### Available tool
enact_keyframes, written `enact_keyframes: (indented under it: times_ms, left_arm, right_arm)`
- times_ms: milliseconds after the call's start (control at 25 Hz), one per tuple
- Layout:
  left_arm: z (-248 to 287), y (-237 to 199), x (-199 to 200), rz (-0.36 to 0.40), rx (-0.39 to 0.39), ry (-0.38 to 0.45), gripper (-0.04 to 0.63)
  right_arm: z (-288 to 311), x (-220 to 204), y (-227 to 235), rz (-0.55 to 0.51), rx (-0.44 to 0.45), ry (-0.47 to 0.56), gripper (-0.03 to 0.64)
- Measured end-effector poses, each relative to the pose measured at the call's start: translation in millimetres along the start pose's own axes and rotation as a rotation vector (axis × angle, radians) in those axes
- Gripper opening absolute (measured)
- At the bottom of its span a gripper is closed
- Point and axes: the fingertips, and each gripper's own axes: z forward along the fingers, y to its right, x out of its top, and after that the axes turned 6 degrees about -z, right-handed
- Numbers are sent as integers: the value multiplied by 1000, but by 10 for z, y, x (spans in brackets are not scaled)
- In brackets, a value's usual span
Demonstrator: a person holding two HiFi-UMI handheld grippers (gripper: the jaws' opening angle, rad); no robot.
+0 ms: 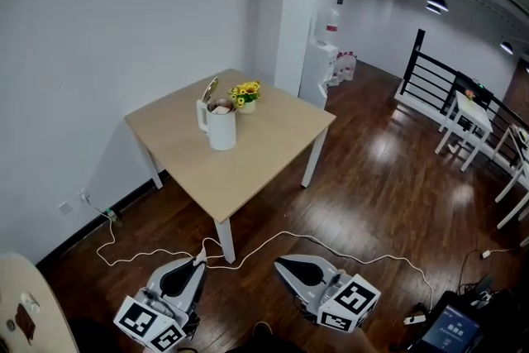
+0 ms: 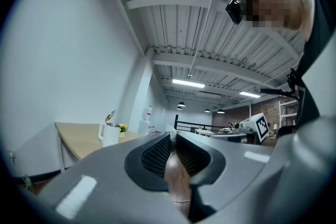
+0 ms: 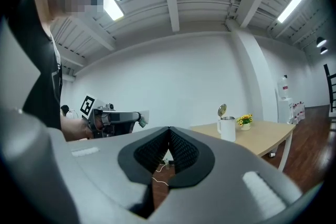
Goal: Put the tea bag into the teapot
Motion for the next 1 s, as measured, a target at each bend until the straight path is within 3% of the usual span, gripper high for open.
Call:
enact_keyframes:
  times_ms: [240, 680, 1000]
  left_arm:
    - [511, -105, 74, 17, 11, -6, 43]
    - [1040, -353, 56, 18, 36, -31, 43]
    - [1346, -900, 138, 11, 38, -25, 43]
  right_arm:
    - [128, 9, 532, 12, 27, 5, 2]
    - [406, 51, 1075, 13, 66, 14, 2]
    - [863, -39, 1452, 16, 54, -7, 2]
